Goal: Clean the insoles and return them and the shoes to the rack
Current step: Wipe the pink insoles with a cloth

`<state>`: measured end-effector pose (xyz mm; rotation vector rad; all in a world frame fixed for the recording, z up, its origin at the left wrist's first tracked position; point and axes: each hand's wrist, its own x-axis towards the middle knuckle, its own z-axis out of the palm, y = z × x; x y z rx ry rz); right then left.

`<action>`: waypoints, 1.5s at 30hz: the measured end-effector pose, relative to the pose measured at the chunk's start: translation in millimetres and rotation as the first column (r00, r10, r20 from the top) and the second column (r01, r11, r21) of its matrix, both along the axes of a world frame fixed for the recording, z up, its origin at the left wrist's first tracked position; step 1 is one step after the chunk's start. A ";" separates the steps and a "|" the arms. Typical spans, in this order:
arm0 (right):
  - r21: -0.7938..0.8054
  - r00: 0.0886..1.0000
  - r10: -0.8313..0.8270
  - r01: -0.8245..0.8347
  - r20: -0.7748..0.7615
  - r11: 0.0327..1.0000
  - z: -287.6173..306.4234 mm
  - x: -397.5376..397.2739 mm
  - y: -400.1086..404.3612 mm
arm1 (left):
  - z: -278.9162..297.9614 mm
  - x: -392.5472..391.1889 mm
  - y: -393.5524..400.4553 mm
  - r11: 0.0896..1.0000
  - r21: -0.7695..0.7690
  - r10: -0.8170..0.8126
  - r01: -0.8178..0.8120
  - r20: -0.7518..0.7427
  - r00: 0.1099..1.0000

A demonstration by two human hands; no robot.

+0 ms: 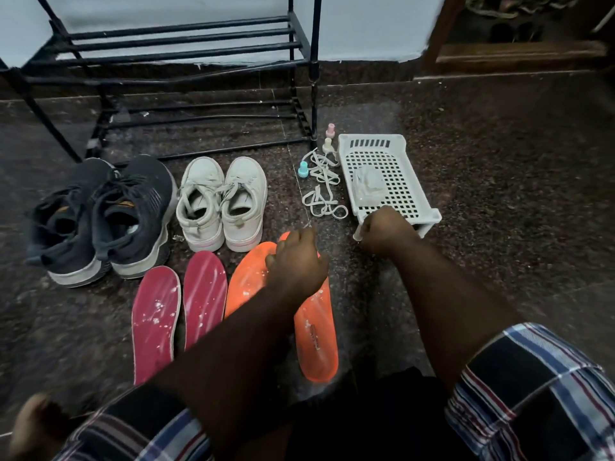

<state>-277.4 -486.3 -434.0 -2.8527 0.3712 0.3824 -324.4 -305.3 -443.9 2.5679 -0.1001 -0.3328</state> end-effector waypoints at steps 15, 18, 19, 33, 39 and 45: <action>-0.013 0.879 -0.065 0.067 -0.472 0.998 36.2 -68.7 -7.6 | 22.1 -58.9 -22.0 0.945 -0.259 -0.250 0.197 -0.191 0.949; 0.118 0.943 -0.240 0.272 -0.229 0.955 37.9 -69.4 -18.1 | 18.8 -63.9 -30.8 0.907 -0.334 -0.327 0.258 -0.168 0.930; 0.100 0.947 -0.309 0.317 -0.088 0.943 35.4 -66.7 -22.6 | 16.6 -64.6 -33.3 0.899 -0.349 -0.336 0.264 -0.162 0.928; 0.319 0.863 -0.458 0.382 0.214 0.868 20.6 -42.3 -20.1 | 7.2 -58.6 -42.3 0.888 -0.409 -0.305 0.209 -0.184 0.935; 0.707 0.786 -0.609 0.370 0.108 0.603 29.9 -51.7 -29.2 | 14.2 -45.0 -34.8 0.866 -0.500 -0.151 0.032 -0.200 0.968; 0.927 0.894 -0.445 0.210 -0.053 0.312 50.2 -64.7 0.6 | 32.1 -33.4 -23.9 0.603 -0.731 0.042 -0.319 -0.371 0.928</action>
